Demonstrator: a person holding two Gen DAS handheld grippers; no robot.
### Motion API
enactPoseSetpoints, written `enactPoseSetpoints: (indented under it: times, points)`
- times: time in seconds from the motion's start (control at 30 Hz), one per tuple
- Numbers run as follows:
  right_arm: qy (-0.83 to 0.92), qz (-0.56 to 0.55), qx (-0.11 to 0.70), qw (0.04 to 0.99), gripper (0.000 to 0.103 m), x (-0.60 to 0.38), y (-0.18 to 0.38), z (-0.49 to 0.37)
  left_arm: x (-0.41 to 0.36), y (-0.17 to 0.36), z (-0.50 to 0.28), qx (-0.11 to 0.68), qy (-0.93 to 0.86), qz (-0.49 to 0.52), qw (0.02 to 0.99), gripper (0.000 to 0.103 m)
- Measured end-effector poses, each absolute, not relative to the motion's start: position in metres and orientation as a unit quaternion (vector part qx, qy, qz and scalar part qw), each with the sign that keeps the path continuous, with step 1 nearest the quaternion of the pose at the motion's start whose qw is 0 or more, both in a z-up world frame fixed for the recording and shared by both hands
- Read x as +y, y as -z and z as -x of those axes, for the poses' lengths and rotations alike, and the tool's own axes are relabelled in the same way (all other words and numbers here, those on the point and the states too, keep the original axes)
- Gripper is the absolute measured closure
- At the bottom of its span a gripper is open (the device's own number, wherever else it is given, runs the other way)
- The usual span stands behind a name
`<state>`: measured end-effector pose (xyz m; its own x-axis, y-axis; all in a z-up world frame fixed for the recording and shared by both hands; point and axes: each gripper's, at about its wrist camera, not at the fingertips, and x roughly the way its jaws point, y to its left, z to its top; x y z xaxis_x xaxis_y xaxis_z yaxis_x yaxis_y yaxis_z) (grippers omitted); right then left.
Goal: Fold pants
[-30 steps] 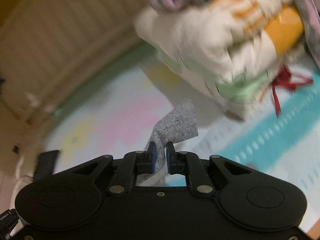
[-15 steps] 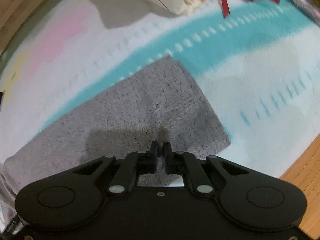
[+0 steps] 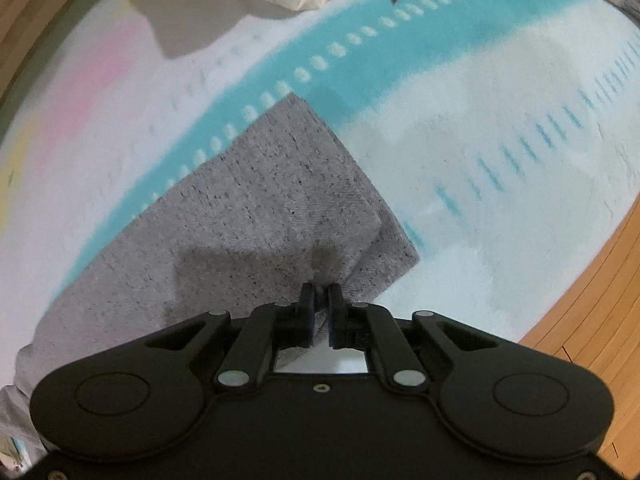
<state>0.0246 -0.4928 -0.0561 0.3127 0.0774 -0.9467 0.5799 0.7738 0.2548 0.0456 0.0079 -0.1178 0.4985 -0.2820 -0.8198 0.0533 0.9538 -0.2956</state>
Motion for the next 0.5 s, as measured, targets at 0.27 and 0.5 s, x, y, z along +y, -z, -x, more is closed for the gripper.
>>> enactPoseSetpoints:
  times: [0.27,0.5]
  points:
    - [0.199,-0.332,0.555,0.736,0.070,-0.505,0.051,-0.015,0.014,0.119,-0.040,0.487,0.099,0.118,0.860,0.096]
    - [0.246,-0.302,0.512,0.766,0.066,-0.515,0.034,-0.007,0.009,0.119,-0.041,0.484,0.098,0.111,0.862,0.096]
